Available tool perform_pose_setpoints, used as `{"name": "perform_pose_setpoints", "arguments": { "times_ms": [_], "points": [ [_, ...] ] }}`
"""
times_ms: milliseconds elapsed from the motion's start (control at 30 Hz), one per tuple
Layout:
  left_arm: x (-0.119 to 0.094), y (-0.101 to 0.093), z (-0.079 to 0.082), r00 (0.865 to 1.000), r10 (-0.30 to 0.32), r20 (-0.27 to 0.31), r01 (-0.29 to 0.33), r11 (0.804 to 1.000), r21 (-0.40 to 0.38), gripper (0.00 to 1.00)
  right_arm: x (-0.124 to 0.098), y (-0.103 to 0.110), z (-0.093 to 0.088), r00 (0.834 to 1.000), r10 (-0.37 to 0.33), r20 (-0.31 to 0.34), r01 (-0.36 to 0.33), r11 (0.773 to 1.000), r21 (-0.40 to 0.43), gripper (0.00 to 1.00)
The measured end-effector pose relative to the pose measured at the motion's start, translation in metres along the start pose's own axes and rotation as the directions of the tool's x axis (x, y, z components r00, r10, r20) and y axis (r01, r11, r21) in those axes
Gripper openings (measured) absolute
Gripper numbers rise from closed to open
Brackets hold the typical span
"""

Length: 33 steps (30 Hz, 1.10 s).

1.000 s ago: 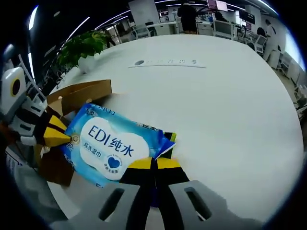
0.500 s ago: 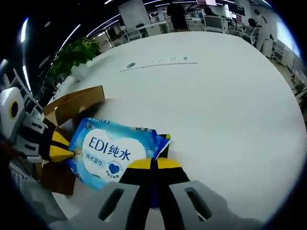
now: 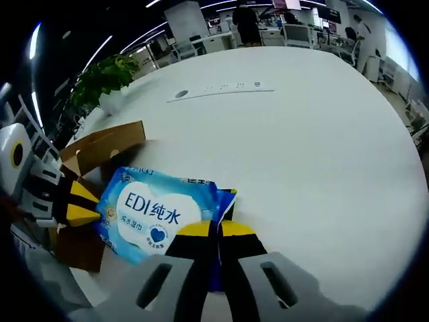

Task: Operate the shoe box by opening the lid, removing the specified soft item, and placing it in the target area until the item is outside and the box remains undamaged.

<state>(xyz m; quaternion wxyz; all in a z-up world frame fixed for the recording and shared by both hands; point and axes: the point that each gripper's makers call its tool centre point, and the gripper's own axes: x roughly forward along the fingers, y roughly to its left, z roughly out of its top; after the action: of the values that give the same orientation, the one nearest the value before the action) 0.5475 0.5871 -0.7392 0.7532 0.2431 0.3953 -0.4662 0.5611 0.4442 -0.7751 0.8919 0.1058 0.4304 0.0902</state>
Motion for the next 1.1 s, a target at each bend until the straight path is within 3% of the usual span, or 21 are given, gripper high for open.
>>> {"name": "perform_pose_setpoints", "arguments": {
  "times_ms": [267, 733, 1100],
  "points": [
    [-0.016, 0.0, 0.006, 0.999, -0.003, 0.041, 0.005, 0.999, -0.041, 0.09, -0.009, 0.0, 0.003, 1.0, -0.008, 0.02, 0.008, 1.0, -0.02, 0.04],
    [-0.047, 0.009, -0.006, 0.996, 0.022, 0.086, -0.014, 0.995, -0.095, 0.14, -0.032, 0.008, 0.007, 0.999, -0.015, 0.037, 0.019, 0.994, -0.111, 0.08],
    [-0.066, 0.009, -0.014, 0.993, 0.019, 0.117, -0.005, 0.993, -0.119, 0.19, -0.049, 0.034, 0.014, 0.999, 0.024, 0.041, -0.015, 0.979, -0.203, 0.11]
  ]
}}
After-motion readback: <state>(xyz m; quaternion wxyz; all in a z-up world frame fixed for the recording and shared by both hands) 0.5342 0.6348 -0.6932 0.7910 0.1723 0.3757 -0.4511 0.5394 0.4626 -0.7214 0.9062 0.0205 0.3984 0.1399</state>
